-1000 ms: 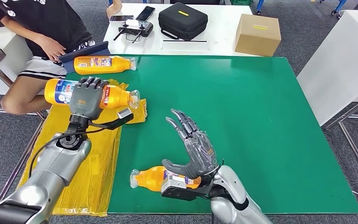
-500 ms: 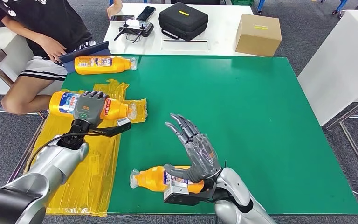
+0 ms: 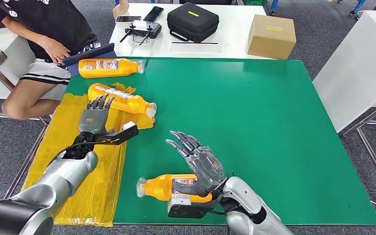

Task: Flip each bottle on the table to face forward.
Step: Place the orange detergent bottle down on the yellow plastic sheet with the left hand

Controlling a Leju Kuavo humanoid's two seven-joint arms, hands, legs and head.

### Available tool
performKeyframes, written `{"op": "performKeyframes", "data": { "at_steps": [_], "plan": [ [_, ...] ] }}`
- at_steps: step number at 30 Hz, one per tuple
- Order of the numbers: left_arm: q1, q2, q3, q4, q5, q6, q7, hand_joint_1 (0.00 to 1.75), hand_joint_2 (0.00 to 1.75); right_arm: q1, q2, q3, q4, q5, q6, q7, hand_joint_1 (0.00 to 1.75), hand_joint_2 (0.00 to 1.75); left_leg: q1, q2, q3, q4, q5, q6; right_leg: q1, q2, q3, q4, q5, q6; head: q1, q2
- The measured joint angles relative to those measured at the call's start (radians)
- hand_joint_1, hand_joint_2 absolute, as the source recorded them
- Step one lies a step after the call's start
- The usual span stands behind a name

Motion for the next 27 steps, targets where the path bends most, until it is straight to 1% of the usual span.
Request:
{"op": "performKeyframes", "data": {
  "at_steps": [7, 10, 14, 18, 21, 24, 27],
  "plan": [
    [0.016, -0.018, 0.034, 0.006, 0.013, 0.002, -0.013, 0.00, 1.75, 0.000, -0.008, 0.006, 0.000, -0.005, 0.006, 0.000, 0.00, 1.75, 0.000, 0.000, 0.000, 0.000, 0.000, 0.000, 0.000, 0.000, 0.000, 0.000, 0.000, 0.000, 0.000, 0.000],
    [0.027, -0.030, 0.061, 0.007, 0.071, 0.007, -0.069, 0.00, 1.75, 0.003, -0.009, 0.007, -0.001, -0.038, 0.031, 0.000, 0.00, 1.75, 0.000, 0.000, 0.000, 0.000, 0.000, 0.000, 0.000, 0.000, 0.000, 0.000, 0.000, 0.000, 0.000, 0.000],
    [0.078, -0.070, 0.112, 0.007, 0.167, 0.033, -0.169, 0.00, 1.75, 0.019, -0.018, 0.005, -0.021, -0.155, 0.128, -0.001, 0.00, 1.75, 0.000, 0.000, 0.000, 0.000, 0.000, 0.000, 0.000, 0.000, 0.000, 0.000, 0.000, 0.000, 0.000, 0.000],
    [0.135, -0.109, 0.154, 0.007, 0.232, 0.051, -0.231, 0.00, 1.75, 0.048, -0.055, -0.009, -0.063, -0.253, 0.189, -0.019, 0.00, 1.75, -0.001, 0.000, 0.000, 0.000, -0.001, 0.000, 0.000, 0.000, 0.000, -0.001, 0.000, 0.000, 0.000, 0.000],
    [0.172, -0.130, 0.180, 0.007, 0.273, 0.055, -0.260, 0.00, 1.75, 0.081, -0.098, -0.031, -0.093, -0.339, 0.213, -0.063, 0.00, 1.75, -0.002, -0.001, 0.000, 0.000, -0.001, 0.000, -0.001, -0.001, 0.000, -0.001, 0.000, 0.000, 0.000, 0.000],
    [0.190, -0.143, 0.203, 0.007, 0.315, 0.056, -0.290, 0.00, 1.75, 0.133, -0.134, -0.057, -0.125, -0.418, 0.219, -0.112, 0.00, 1.75, -0.002, -0.002, 0.001, 0.000, -0.001, 0.000, 0.000, -0.001, 0.001, -0.001, 0.000, 0.000, 0.000, 0.000],
    [0.203, -0.153, 0.223, 0.007, 0.350, 0.050, -0.318, 0.00, 1.75, 0.207, -0.149, -0.082, -0.158, -0.445, 0.208, -0.126, 0.00, 1.75, -0.001, -0.003, 0.001, 0.000, -0.001, 0.000, 0.000, -0.002, 0.001, -0.001, 0.000, 0.000, -0.001, 0.000]
  ]
}}
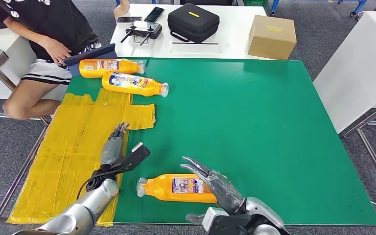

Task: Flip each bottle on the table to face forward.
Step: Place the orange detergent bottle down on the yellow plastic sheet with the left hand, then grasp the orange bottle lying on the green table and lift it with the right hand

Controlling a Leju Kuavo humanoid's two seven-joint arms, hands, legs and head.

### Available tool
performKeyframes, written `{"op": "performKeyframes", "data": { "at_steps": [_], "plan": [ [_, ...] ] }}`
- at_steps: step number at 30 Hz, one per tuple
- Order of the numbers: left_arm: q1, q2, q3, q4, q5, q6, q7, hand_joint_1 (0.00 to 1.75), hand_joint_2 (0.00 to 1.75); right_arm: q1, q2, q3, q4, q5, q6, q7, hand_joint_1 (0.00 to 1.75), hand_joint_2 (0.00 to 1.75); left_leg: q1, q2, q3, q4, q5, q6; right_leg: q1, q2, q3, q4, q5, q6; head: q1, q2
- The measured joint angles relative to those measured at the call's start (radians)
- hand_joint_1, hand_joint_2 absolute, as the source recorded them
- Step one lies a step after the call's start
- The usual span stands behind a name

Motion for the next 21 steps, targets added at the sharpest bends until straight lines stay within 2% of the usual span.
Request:
{"op": "performKeyframes", "data": {
  "at_steps": [6, 12, 16, 21],
  "plan": [
    [0.035, -0.031, 0.042, -0.003, 0.106, -0.020, -0.071, 0.00, 1.75, 0.119, -0.006, -0.017, -0.016, 0.056, -0.043, 0.006, 0.00, 1.75, 0.000, 0.000, 0.000, 0.000, 0.000, -0.001, 0.000, 0.000, 0.000, 0.000, 0.000, 0.000, 0.000, 0.000],
    [0.067, -0.048, 0.068, -0.015, 0.175, -0.011, -0.092, 0.00, 1.75, 0.123, 0.028, -0.006, 0.041, 0.140, -0.063, 0.035, 0.00, 1.75, 0.000, 0.000, 0.002, -0.001, 0.000, -0.001, 0.000, 0.000, 0.003, 0.000, 0.000, 0.000, 0.000, 0.000],
    [0.083, -0.051, 0.074, -0.030, 0.201, -0.002, -0.098, 0.00, 1.75, 0.097, 0.071, 0.017, 0.100, 0.279, -0.104, 0.063, 0.00, 1.75, 0.000, 0.000, 0.004, -0.001, 0.000, -0.001, 0.000, 0.000, 0.004, 0.000, 0.000, 0.000, 0.000, 0.000],
    [0.111, -0.053, 0.077, -0.064, 0.269, -0.018, -0.145, 0.00, 1.75, 0.066, 0.107, 0.049, 0.160, 0.526, -0.233, 0.128, 0.00, 1.75, 0.001, 0.001, 0.005, -0.001, 0.000, -0.001, 0.000, 0.001, 0.005, 0.000, 0.000, 0.000, 0.000, 0.000]
  ]
}}
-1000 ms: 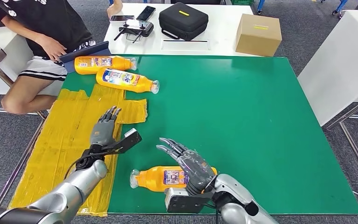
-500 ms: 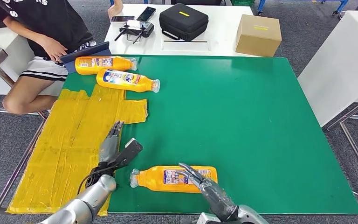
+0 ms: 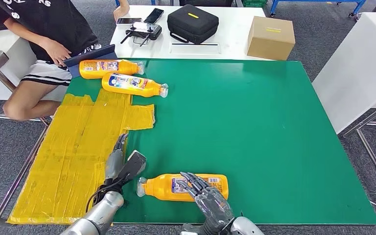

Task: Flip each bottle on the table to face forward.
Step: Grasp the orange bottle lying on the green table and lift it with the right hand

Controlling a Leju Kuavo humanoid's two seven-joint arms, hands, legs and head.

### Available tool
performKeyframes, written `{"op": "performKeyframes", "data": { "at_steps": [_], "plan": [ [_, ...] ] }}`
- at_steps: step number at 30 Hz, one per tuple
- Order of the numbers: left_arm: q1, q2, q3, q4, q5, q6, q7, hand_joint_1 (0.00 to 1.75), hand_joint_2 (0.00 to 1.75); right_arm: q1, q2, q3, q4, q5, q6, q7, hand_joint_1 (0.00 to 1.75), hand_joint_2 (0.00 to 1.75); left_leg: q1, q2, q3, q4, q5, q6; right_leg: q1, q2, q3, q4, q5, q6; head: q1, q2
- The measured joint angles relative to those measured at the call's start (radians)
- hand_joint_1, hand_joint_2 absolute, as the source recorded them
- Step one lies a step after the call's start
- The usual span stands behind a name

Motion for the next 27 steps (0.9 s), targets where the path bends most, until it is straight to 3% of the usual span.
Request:
{"op": "performKeyframes", "data": {
  "at_steps": [7, 11, 21, 27],
  "plan": [
    [0.060, -0.006, 0.002, -0.110, 0.146, -0.054, -0.083, 0.00, 1.75, -0.050, 0.044, 0.019, 0.061, 0.241, -0.119, 0.092, 0.00, 1.75, 0.000, 0.000, 0.000, 0.000, 0.000, 0.000, 0.000, 0.000, 0.000, 0.000, 0.000, 0.000, 0.000, 0.000],
    [0.111, -0.005, 0.001, -0.219, 0.212, -0.086, -0.089, 0.00, 1.75, -0.073, 0.068, 0.022, 0.078, 0.342, -0.133, 0.143, 0.00, 1.75, 0.000, 0.000, -0.001, 0.000, 0.000, 0.000, 0.000, 0.000, -0.001, 0.000, 0.000, 0.000, 0.000, 0.000],
    [0.206, 0.004, -0.001, -0.471, 0.328, -0.146, -0.091, 0.00, 1.75, -0.095, 0.076, 0.019, 0.087, 0.477, -0.044, 0.261, 0.00, 1.75, 0.000, 0.000, -0.001, 0.000, 0.000, 0.000, 0.000, 0.000, -0.001, 0.000, 0.000, 0.000, 0.000, 0.000],
    [0.306, 0.021, -0.005, -0.717, 0.388, -0.193, -0.083, 0.00, 1.75, -0.068, 0.061, -0.014, 0.077, 0.500, 0.042, 0.325, 0.00, 1.75, 0.000, 0.000, -0.001, 0.000, 0.000, 0.000, 0.000, 0.000, -0.001, 0.000, 0.000, 0.000, 0.000, 0.000]
  ]
}}
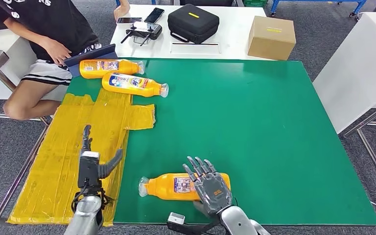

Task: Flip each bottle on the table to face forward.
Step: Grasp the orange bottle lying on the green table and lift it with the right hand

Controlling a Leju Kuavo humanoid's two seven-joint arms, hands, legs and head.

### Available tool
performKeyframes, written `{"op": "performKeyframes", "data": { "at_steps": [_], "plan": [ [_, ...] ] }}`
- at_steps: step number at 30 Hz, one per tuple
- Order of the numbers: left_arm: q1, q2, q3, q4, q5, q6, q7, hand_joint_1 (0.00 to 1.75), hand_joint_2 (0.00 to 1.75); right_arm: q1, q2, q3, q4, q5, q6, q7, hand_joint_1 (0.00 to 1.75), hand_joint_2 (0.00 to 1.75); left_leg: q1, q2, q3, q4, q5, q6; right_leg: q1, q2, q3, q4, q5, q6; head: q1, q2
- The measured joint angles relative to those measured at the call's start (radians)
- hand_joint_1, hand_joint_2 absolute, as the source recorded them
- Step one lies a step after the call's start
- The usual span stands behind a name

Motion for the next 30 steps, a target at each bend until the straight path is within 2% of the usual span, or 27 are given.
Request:
{"op": "performKeyframes", "data": {
  "at_steps": [8, 19, 26, 27, 30],
  "plan": [
    [0.079, 0.020, -0.015, -0.229, 0.018, -0.019, 0.010, 0.00, 1.75, 0.038, -0.025, -0.042, -0.008, -0.038, 0.080, 0.018, 0.00, 1.75, 0.000, 0.000, 0.000, 0.000, 0.000, 0.000, 0.000, 0.000, 0.000, 0.000, 0.000, 0.000, 0.000, 0.000],
    [0.149, 0.026, -0.082, -0.395, -0.012, -0.020, 0.004, 0.00, 1.75, 0.081, -0.031, -0.093, -0.008, -0.053, 0.092, 0.066, 0.00, 1.75, 0.000, 0.000, 0.000, 0.000, -0.001, 0.000, 0.000, 0.000, 0.000, 0.000, 0.000, 0.000, 0.000, 0.000],
    [0.168, 0.030, -0.127, -0.447, -0.020, -0.020, 0.001, 0.00, 1.75, 0.082, -0.006, -0.139, 0.006, -0.024, 0.091, 0.088, 0.00, 1.75, 0.000, 0.000, 0.002, 0.000, -0.001, 0.000, 0.000, 0.000, 0.000, 0.000, 0.000, 0.000, 0.000, 0.000],
    [0.168, 0.030, -0.131, -0.452, -0.020, -0.020, 0.001, 0.00, 1.75, 0.082, -0.002, -0.144, 0.008, -0.022, 0.091, 0.088, 0.08, 1.75, 0.000, 0.000, 0.002, 0.000, -0.001, 0.000, 0.000, 0.000, 0.001, 0.000, 0.000, 0.000, 0.000, 0.000],
    [0.169, 0.032, -0.141, -0.461, -0.020, -0.023, 0.000, 0.00, 1.75, 0.079, 0.010, -0.158, 0.020, -0.021, 0.090, 0.086, 1.22, 1.75, 0.000, 0.000, 0.003, 0.000, 0.000, 0.000, 0.000, 0.000, 0.002, 0.000, 0.000, 0.000, 0.000, 0.000]
  ]
}}
